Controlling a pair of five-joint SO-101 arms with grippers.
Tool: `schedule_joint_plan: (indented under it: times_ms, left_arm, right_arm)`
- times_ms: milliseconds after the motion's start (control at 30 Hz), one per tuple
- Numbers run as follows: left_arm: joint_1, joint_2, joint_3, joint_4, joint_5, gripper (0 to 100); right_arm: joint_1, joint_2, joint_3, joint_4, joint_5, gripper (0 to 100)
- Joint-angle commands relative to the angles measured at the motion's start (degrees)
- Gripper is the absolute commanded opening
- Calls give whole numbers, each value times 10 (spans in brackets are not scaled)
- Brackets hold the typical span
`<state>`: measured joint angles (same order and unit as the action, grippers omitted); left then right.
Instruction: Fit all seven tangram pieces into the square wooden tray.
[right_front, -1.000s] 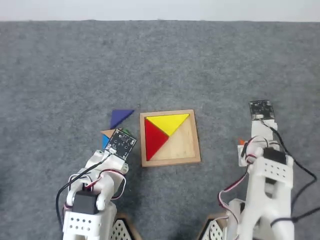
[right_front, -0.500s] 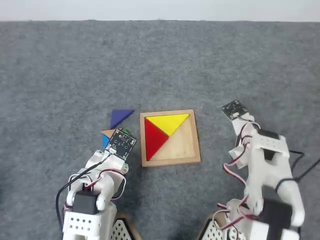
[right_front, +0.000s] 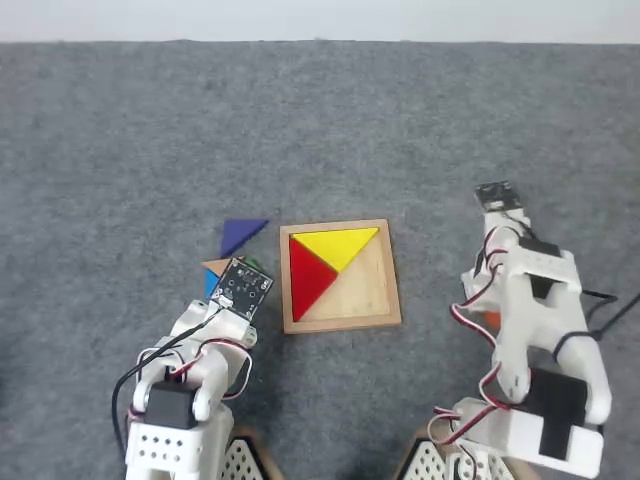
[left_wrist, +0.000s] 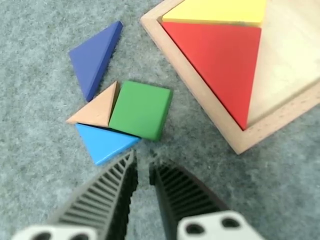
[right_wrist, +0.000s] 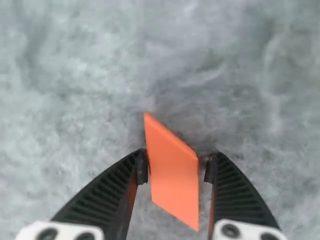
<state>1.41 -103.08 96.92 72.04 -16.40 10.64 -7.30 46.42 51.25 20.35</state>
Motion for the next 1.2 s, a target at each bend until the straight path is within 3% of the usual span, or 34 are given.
schedule_joint_plan:
  times_ms: [0, 133, 267, 400, 633, 867, 967, 1167]
  left_arm:
    - [-1, -3, -5, 3, 2, 42]
    - [-1, -3, -5, 3, 2, 42]
    - [-1, -3, -5, 3, 2, 42]
    - [-1, -3, -5, 3, 2, 42]
    - [-1, -3, -5, 3, 2, 42]
    - [-1, -3, -5, 3, 2, 42]
    - [-1, -3, -5, 3, 2, 42]
    - [-1, -3, -5, 3, 2, 42]
  right_arm:
    - [17, -2, -35, 0, -47, 190]
    - [17, -2, -32, 1, -62, 170]
    - [22, -1, -32, -3, -83, 49]
    - [51, -4, -36, -20, -120, 64]
    - [165, -27, -34, -89, -182, 72]
    - [147, -21, -47, -151, -198, 63]
    - [148, -21, -55, -136, -200, 132]
    - [132, -62, -57, -74, -200, 370]
